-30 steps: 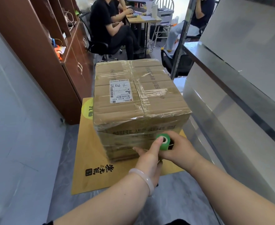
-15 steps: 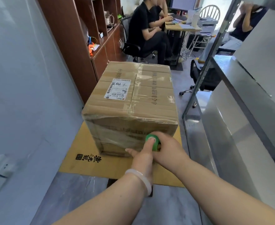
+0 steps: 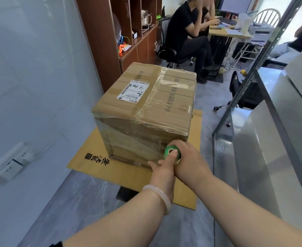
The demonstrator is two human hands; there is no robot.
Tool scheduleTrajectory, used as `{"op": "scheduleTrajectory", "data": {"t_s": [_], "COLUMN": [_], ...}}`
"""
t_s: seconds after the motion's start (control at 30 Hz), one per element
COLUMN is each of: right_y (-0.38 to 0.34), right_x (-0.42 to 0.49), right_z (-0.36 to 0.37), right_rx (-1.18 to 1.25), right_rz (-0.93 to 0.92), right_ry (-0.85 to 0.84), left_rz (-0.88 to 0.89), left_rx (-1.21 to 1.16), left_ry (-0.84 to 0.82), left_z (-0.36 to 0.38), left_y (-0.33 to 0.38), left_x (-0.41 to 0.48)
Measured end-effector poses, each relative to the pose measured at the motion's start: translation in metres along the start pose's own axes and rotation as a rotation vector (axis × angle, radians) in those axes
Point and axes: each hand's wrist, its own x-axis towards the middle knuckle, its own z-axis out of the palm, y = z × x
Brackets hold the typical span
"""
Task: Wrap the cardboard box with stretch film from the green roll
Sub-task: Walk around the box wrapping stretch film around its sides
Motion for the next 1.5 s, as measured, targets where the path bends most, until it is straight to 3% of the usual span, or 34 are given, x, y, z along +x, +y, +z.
{"op": "scheduleTrajectory", "data": {"t_s": [0.23,0.4,0.57,0.73,1.0,1.13,1.5], "right_y": [0.019,0.038,0.044,0.067,0.091,0.099,0.099], "right_x": [-0.014,-0.021,-0.006,0.017,0.047,0.058,0.084], "right_z": [-0.002,-0.006,-0.021,-0.045,-0.065,-0.07,-0.09], "right_rx": [0.079,0.184,0.098,0.123,-0.044,0.091,0.103], "right_rz": [-0.033,0.067,-0.063,0.01,-0.081,-0.062,-0.11], "right_ry": [-0.077,-0.021,-0.05,-0.078,-0.282,-0.329,-0.493], "left_rz": [-0.078,-0.131,-0.095,-0.1,-0.105,-0.116,-0.163], "left_rx": [-0.137,-0.026,0.055,0.117,0.115,0.105,0.089], "left_ry": [-0.049,-0.093,-0.124,-0.034,0.098,0.155,0.137], "left_z": [-0.003,0.007,0.026,0.066,0.104,0.109,0.119], "left_y": [0.002,-0.011,-0.003,-0.013,-0.026,-0.023,-0.019], "left_x": [0.0,-0.012,-0.016,-0.015,0.002,0.009,0.024]}}
